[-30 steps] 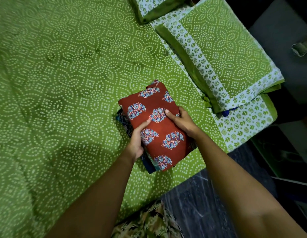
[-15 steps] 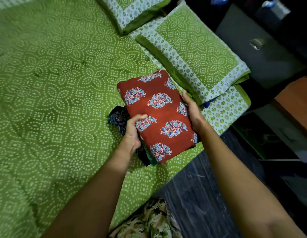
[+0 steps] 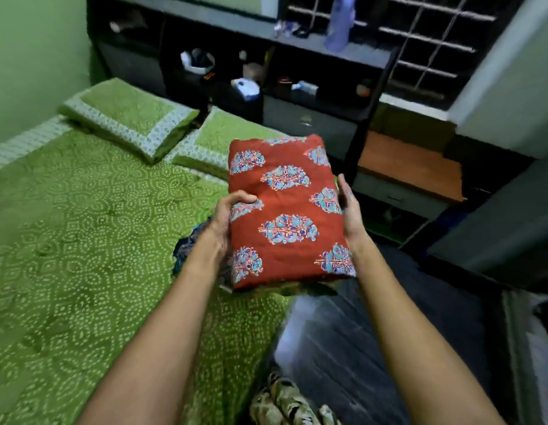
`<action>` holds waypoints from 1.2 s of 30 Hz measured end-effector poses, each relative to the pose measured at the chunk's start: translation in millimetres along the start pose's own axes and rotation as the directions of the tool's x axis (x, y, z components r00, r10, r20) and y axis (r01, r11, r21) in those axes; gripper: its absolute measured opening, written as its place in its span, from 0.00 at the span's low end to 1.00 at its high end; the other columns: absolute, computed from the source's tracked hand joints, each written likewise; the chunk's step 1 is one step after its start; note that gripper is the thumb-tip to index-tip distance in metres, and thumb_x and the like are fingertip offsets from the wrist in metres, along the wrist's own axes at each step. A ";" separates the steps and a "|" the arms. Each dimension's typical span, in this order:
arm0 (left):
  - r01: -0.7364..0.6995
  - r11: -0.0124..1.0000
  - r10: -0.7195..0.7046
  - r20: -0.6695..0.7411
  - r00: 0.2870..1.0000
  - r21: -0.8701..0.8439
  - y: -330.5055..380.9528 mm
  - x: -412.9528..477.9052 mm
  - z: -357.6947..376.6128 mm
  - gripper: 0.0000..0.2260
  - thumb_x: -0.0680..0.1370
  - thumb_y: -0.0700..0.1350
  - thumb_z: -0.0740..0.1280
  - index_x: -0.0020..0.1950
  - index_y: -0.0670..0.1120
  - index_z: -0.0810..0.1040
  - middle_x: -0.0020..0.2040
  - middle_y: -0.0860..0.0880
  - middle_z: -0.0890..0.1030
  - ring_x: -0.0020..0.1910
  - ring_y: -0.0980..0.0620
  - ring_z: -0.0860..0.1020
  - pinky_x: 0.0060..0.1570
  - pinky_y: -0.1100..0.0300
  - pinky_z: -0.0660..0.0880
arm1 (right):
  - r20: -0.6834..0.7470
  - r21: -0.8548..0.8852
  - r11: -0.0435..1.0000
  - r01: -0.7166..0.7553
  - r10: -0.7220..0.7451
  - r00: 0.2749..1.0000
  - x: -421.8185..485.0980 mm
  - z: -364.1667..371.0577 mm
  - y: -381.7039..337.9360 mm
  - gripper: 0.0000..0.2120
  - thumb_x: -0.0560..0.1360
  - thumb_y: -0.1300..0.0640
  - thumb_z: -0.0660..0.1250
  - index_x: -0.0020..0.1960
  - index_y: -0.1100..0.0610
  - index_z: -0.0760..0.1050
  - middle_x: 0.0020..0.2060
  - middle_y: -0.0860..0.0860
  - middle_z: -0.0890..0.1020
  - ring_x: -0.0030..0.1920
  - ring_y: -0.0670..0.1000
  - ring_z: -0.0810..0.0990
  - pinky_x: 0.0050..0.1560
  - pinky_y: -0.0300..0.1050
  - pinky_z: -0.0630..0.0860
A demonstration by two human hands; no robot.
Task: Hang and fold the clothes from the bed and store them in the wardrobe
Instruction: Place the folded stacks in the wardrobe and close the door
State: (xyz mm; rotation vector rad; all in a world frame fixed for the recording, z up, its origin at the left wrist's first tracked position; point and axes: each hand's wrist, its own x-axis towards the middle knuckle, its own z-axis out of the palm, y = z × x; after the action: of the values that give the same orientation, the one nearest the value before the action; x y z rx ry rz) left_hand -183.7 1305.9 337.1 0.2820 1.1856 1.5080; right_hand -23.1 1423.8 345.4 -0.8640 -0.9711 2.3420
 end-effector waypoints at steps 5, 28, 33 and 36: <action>0.145 0.952 -0.176 0.094 0.980 0.269 0.6 -10.0 69.1 0.09 0.58 0.44 0.67 0.36 0.44 0.76 0.27 0.47 0.80 0.24 0.51 0.77 0.30 0.63 0.77 | -0.069 0.059 0.994 0.087 -0.083 0.994 -72.8 -36.7 -24.9 0.22 0.66 0.40 0.67 0.46 0.57 0.85 0.46 0.56 0.84 0.42 0.54 0.84 0.41 0.50 0.81; 0.152 0.892 -0.412 0.631 0.658 0.425 -95.9 167.7 599.3 0.15 0.80 0.52 0.59 0.49 0.41 0.76 0.31 0.45 0.83 0.27 0.50 0.81 0.27 0.59 0.79 | -0.706 -0.146 0.784 0.603 -0.510 0.492 -217.5 -357.0 -314.2 0.07 0.75 0.55 0.62 0.46 0.57 0.76 0.30 0.52 0.82 0.28 0.49 0.81 0.28 0.39 0.77; 0.137 0.848 -0.494 0.668 0.556 0.512 -122.8 209.5 688.1 0.15 0.79 0.53 0.59 0.50 0.41 0.76 0.31 0.46 0.83 0.28 0.51 0.81 0.29 0.60 0.79 | -0.765 -0.210 0.732 0.648 -0.535 0.357 -222.6 -419.7 -357.5 0.07 0.76 0.56 0.60 0.45 0.57 0.76 0.28 0.51 0.82 0.26 0.48 0.80 0.27 0.37 0.76; 0.108 0.821 -0.538 0.697 0.474 0.561 -137.2 239.9 739.7 0.16 0.79 0.54 0.60 0.52 0.42 0.75 0.32 0.46 0.83 0.28 0.51 0.81 0.30 0.60 0.79 | -0.796 -0.250 0.704 0.665 -0.540 0.272 -220.8 -462.0 -383.8 0.08 0.75 0.55 0.61 0.46 0.57 0.77 0.31 0.52 0.83 0.28 0.50 0.81 0.29 0.39 0.78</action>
State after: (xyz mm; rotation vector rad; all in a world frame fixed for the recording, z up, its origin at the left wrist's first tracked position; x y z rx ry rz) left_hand 355.6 1866.5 472.2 0.9274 0.6808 0.5341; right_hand 517.5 1747.4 457.6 -1.1174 -0.5260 1.0403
